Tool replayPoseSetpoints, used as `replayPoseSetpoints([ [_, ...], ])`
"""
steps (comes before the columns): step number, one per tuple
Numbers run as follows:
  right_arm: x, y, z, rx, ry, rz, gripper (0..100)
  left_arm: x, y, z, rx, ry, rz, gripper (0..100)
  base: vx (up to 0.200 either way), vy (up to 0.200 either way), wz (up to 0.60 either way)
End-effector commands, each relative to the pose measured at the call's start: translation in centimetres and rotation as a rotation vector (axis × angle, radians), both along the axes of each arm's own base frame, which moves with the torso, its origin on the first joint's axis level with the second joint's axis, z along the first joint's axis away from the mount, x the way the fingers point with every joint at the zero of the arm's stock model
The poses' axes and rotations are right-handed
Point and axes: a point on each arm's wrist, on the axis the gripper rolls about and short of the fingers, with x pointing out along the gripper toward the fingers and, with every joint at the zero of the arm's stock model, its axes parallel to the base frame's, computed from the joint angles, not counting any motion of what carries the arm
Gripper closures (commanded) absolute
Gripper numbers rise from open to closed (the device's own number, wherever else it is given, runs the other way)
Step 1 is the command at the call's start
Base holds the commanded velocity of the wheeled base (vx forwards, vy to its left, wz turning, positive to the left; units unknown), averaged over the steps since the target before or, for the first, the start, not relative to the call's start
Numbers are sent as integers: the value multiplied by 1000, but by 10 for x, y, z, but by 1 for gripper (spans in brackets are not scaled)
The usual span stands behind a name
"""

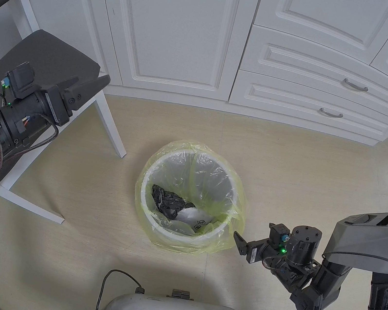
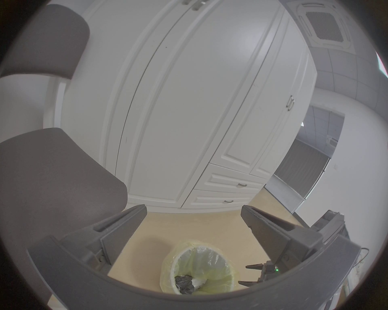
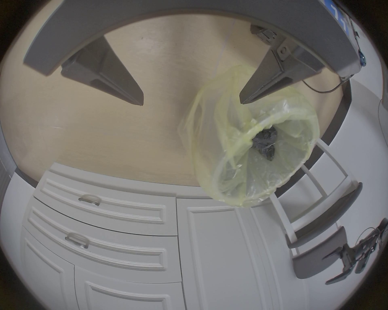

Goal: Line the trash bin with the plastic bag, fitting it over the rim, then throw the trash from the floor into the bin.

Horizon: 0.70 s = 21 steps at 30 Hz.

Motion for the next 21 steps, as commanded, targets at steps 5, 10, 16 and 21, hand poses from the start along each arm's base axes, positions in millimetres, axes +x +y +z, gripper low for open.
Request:
replayPoseSetpoints([
  [5, -3, 5, -14, -18, 44, 25, 0, 22, -15, -24, 73, 54, 29, 0, 0, 0, 0],
  [10, 32, 2, -53, -31, 75, -24, 0, 42, -27, -43, 114, 96, 70, 0, 0, 0, 0],
  [16, 70, -12, -82, -32, 97, -93, 0, 55, -38, -53, 138, 114, 79, 0, 0, 0, 0],
  [21, 96, -15, -79, 41, 167, -105, 0, 73, -55, -62, 142, 116, 47, 0, 0, 0, 0],
])
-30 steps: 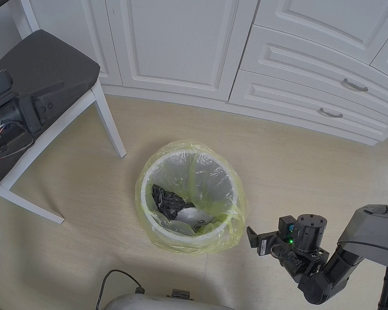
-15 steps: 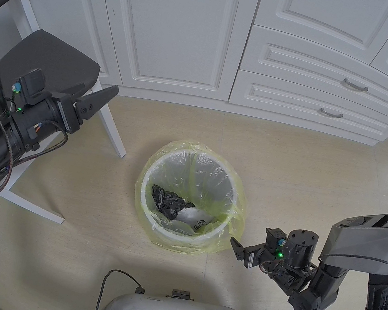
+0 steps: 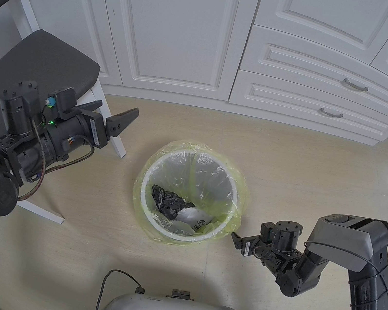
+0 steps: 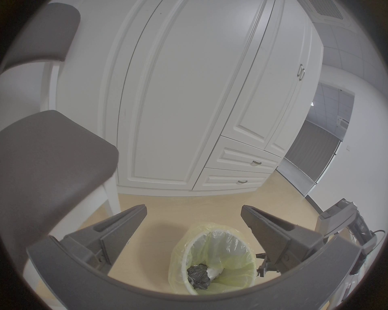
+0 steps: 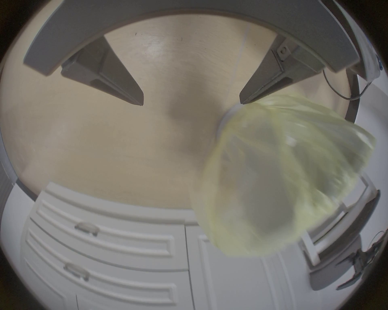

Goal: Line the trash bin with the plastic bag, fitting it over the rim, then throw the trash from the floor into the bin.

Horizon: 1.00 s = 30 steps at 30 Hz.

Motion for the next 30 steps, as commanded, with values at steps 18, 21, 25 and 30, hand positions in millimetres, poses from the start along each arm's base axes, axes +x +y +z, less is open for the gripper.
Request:
replayPoseSetpoints([
  [18, -1, -32, 34, -19, 150, 34, 0, 72, -48, -79, 59, 155, -4, 0, 0, 0, 0],
  [21, -18, -37, 52, -46, 136, 46, 0, 77, -49, -97, 54, 178, 22, 0, 0, 0, 0],
  [25, -28, -40, 65, -45, 127, 36, 0, 89, -57, -129, 28, 180, 20, 0, 0, 0, 0],
  [30, -38, -45, 73, -29, 90, 23, 0, 104, -60, -149, -1, 179, 38, 0, 0, 0, 0],
])
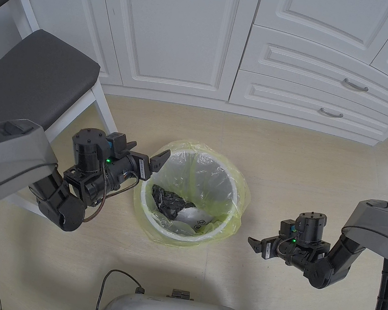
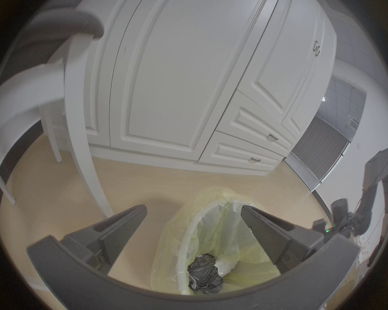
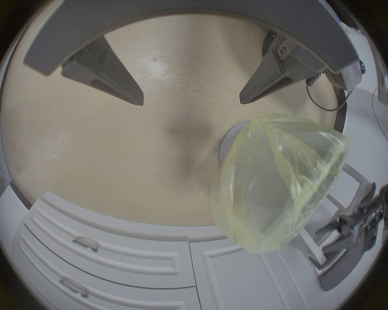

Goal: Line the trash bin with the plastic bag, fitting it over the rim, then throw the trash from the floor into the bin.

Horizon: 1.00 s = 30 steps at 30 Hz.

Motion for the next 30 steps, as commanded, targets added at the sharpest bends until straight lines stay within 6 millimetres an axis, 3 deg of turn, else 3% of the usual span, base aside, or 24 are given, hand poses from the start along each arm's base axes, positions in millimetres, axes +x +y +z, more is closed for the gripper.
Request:
replayPoseSetpoints([
  [1, -14, -8, 27, 20, -85, -13, 0, 18, -6, -44, -10, 61, 17, 0, 0, 0, 0],
  [11, -23, -12, 36, 28, -153, -35, 0, 45, -6, -30, -107, 19, 36, 0, 0, 0, 0],
  [30, -17, -22, 34, 28, -156, -60, 0, 80, -1, -41, -95, 60, 63, 0, 0, 0, 0],
])
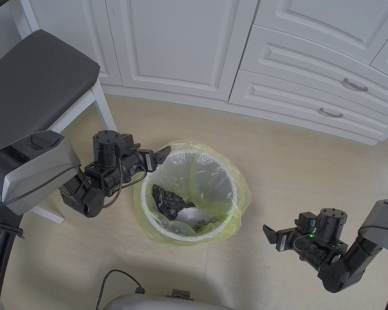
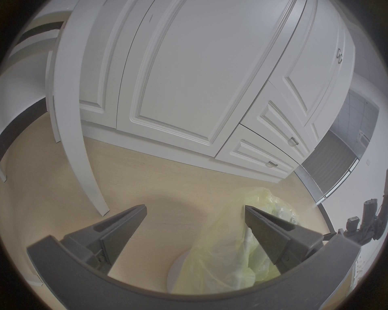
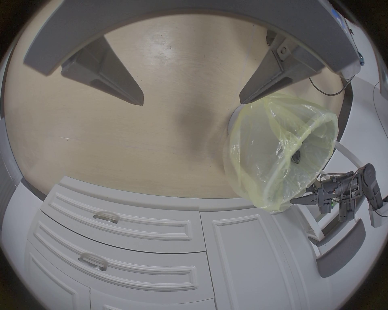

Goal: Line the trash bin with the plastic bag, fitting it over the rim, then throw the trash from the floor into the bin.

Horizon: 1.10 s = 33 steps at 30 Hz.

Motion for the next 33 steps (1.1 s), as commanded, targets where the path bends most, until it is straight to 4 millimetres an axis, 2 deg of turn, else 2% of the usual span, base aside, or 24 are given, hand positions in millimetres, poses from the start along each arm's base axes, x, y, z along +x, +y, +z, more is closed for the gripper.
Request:
replayPoseSetpoints([
  [1, 1, -3, 0, 1, 0, -5, 0, 10, 1, -5, -1, 4, 10, 0, 0, 0, 0],
  [7, 0, -3, -1, 0, 4, -4, 0, 21, 7, -8, -40, 43, 34, 0, 0, 0, 0],
  [21, 3, 0, -8, -2, 16, 4, 0, 24, 12, -23, -36, 98, 47, 0, 0, 0, 0],
  [24, 9, 7, -11, 14, 5, 4, 0, 24, 13, -23, -38, 97, 48, 0, 0, 0, 0],
  [30, 10, 36, -8, 182, -35, 30, 0, 23, 14, -20, -40, 96, 53, 0, 0, 0, 0],
  [33, 17, 49, -18, 207, -34, 46, 0, 22, 14, -20, -38, 97, 53, 0, 0, 0, 0],
])
